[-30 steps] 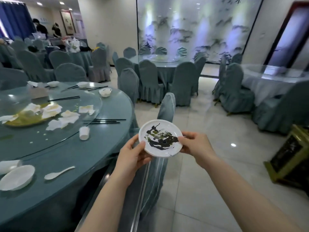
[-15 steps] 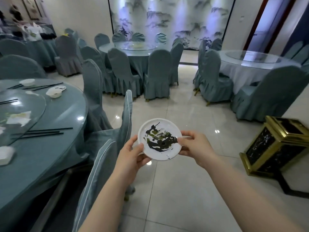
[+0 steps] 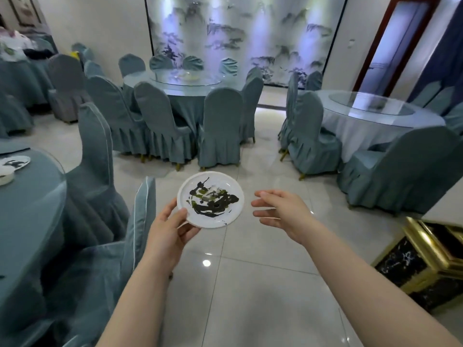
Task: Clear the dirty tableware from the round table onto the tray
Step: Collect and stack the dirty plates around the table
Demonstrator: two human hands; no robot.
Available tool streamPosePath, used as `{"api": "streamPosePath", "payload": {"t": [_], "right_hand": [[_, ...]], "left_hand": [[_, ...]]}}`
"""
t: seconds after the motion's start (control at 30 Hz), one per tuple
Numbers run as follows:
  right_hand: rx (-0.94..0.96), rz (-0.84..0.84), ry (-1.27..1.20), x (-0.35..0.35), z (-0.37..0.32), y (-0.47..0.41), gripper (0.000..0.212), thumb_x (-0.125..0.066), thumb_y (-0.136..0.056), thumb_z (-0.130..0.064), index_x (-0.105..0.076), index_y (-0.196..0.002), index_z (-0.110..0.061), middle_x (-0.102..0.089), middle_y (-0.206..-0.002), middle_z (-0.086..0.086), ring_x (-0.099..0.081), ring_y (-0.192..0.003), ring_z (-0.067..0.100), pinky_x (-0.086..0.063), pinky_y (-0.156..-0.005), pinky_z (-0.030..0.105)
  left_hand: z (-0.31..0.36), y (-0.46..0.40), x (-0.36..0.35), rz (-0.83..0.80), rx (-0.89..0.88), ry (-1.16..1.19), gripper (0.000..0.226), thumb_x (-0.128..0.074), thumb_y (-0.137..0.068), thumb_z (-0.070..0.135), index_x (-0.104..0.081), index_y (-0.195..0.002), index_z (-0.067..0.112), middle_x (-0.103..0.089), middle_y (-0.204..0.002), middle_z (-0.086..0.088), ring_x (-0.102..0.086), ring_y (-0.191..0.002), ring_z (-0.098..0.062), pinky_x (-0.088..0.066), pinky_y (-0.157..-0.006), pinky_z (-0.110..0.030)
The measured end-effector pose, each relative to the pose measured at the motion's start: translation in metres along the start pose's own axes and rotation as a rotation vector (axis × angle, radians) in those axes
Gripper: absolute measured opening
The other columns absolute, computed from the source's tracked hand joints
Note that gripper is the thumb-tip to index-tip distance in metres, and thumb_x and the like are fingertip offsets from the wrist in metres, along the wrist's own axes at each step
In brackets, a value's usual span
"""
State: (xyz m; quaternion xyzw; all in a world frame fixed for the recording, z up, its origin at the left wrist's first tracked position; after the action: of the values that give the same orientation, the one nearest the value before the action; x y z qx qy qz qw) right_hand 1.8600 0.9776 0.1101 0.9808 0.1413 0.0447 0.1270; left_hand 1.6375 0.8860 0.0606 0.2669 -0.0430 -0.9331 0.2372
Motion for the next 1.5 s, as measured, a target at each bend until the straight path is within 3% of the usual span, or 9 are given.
{"api": "streamPosePath", "payload": {"t": [0.17,0.4,0.5,0.67,0.83,1.0,1.27,1.5], "right_hand": [[0.037,-0.044,-0.011,0.018,-0.037,-0.108,0.016,-0.057,-0.094,-0.027,-0.065,-0.103,-0.017,-0.073,-0.096,0.004,-0.071,-0.079,0.019,-0.057,-0.069,0.029],[0.039,-0.207,-0.024,0.006,-0.074,-0.292,0.014,-0.051,-0.097,-0.015,-0.065,-0.099,-0.016,-0.074,-0.082,0.001,-0.07,-0.072,0.018,-0.057,-0.067,0.029],[0.035,-0.34,0.018,-0.023,-0.093,-0.364,0.014,-0.052,-0.096,-0.015,-0.065,-0.099,-0.013,-0.074,-0.08,0.001,-0.069,-0.067,0.016,-0.055,-0.063,0.027],[0.03,-0.51,0.012,-0.111,-0.135,-0.456,0.015,-0.051,-0.097,-0.017,-0.066,-0.1,-0.014,-0.075,-0.08,0.001,-0.069,-0.067,0.016,-0.053,-0.062,0.027],[0.11,-0.652,0.115,-0.205,-0.164,-0.52,0.016,-0.052,-0.096,-0.013,-0.066,-0.102,-0.016,-0.075,-0.087,0.001,-0.069,-0.071,0.014,-0.052,-0.062,0.025],[0.103,-0.738,0.169,-0.272,-0.176,-0.582,0.017,-0.052,-0.095,-0.01,-0.066,-0.1,-0.019,-0.075,-0.089,0.0,-0.07,-0.079,0.018,-0.052,-0.062,0.026],[0.058,-0.918,0.243,-0.408,-0.191,-0.672,0.014,-0.054,-0.095,-0.013,-0.066,-0.099,-0.018,-0.075,-0.083,-0.001,-0.07,-0.074,0.017,-0.057,-0.067,0.028],[-0.014,-1.216,0.321,-0.556,-0.193,-0.717,0.015,-0.052,-0.096,-0.01,-0.065,-0.1,-0.013,-0.075,-0.08,0.001,-0.067,-0.064,0.014,-0.055,-0.069,0.029]], "left_hand": [[0.016,-0.1,-0.031,0.043,-0.071,-0.015,0.028,-0.049,-0.094,0.004,-0.061,-0.114,0.02,-0.075,-0.095,-0.004,-0.072,-0.077,-0.018,-0.058,-0.06,-0.027],[0.036,-0.223,-0.048,0.317,-0.154,0.03,0.025,-0.049,-0.095,0.004,-0.063,-0.106,0.022,-0.074,-0.089,-0.005,-0.07,-0.067,-0.018,-0.055,-0.05,-0.026],[0.055,-0.263,-0.041,0.446,-0.241,0.054,0.027,-0.049,-0.094,0.003,-0.064,-0.103,0.023,-0.075,-0.083,-0.001,-0.071,-0.066,-0.013,-0.056,-0.055,-0.027],[0.118,-0.324,-0.01,0.599,-0.372,0.053,0.024,-0.05,-0.095,0.007,-0.064,-0.105,0.023,-0.075,-0.09,0.0,-0.072,-0.074,-0.013,-0.057,-0.057,-0.026],[0.164,-0.381,0.038,0.707,-0.485,0.163,0.024,-0.047,-0.096,0.006,-0.063,-0.102,0.023,-0.075,-0.083,0.003,-0.072,-0.07,-0.009,-0.055,-0.054,-0.021],[0.172,-0.428,0.081,0.794,-0.489,0.217,0.027,-0.046,-0.097,0.007,-0.063,-0.105,0.025,-0.076,-0.084,0.004,-0.072,-0.07,-0.009,-0.055,-0.054,-0.021],[0.191,-0.489,0.148,1.01,-0.516,0.314,0.028,-0.045,-0.097,0.007,-0.063,-0.114,0.022,-0.075,-0.092,0.002,-0.072,-0.073,-0.01,-0.056,-0.055,-0.023],[0.208,-0.527,0.194,1.261,-0.614,0.4,0.025,-0.047,-0.097,0.007,-0.063,-0.105,0.024,-0.076,-0.087,0.005,-0.071,-0.071,-0.009,-0.056,-0.057,-0.023]]}}
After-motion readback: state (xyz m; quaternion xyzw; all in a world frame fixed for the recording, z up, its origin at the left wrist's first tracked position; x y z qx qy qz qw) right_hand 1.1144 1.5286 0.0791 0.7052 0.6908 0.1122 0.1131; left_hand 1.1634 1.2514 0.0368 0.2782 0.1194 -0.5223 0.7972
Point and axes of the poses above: each hand's wrist, its own y-axis away from the middle knuckle, its own x-axis out of the back of the hand, z = x × y, the point moved 2 cm from there along -y, towards the middle knuckle
